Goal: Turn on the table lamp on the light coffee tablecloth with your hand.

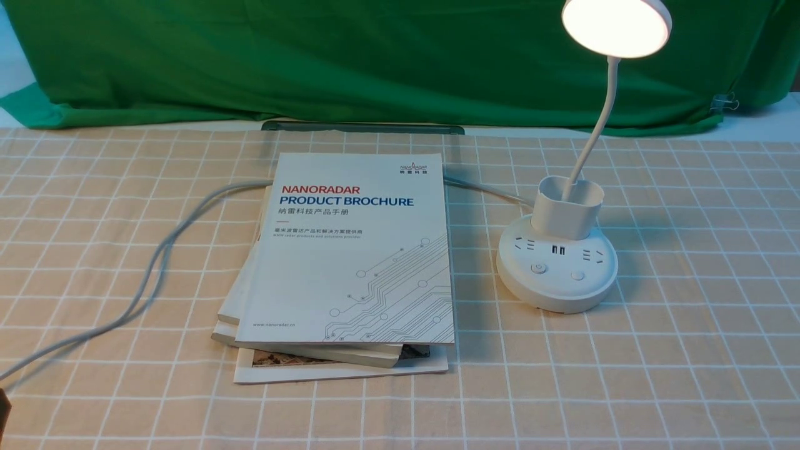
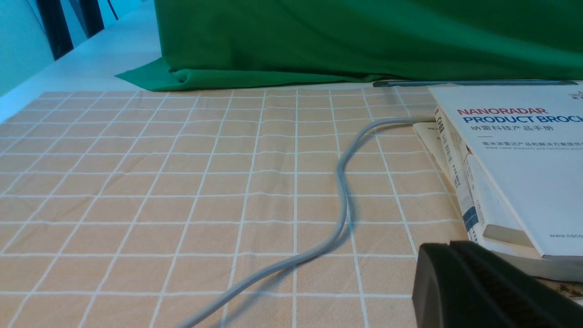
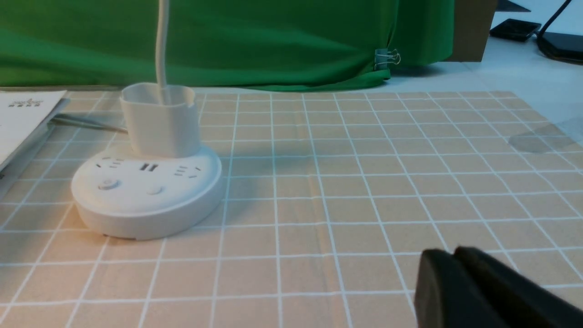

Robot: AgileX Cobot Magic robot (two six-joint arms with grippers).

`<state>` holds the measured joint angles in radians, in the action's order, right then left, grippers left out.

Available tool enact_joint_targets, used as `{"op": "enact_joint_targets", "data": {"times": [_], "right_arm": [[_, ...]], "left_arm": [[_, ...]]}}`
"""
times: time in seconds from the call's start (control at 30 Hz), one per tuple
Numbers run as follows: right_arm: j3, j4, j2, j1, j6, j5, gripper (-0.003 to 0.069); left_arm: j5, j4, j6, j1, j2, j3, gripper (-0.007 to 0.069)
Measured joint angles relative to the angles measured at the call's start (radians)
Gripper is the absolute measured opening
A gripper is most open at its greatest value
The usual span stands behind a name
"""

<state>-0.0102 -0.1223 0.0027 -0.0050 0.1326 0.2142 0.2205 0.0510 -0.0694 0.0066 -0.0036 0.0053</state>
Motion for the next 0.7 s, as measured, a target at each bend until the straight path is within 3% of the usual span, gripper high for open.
{"op": "enact_joint_targets", "data": {"times": [0.7], "right_arm": [[0.000,0.000,0.000,0.000,0.000,0.000,0.0150]], "left_arm": [[0.000,-0.001,0.000,0.000,0.000,0.000,0.0021]]}}
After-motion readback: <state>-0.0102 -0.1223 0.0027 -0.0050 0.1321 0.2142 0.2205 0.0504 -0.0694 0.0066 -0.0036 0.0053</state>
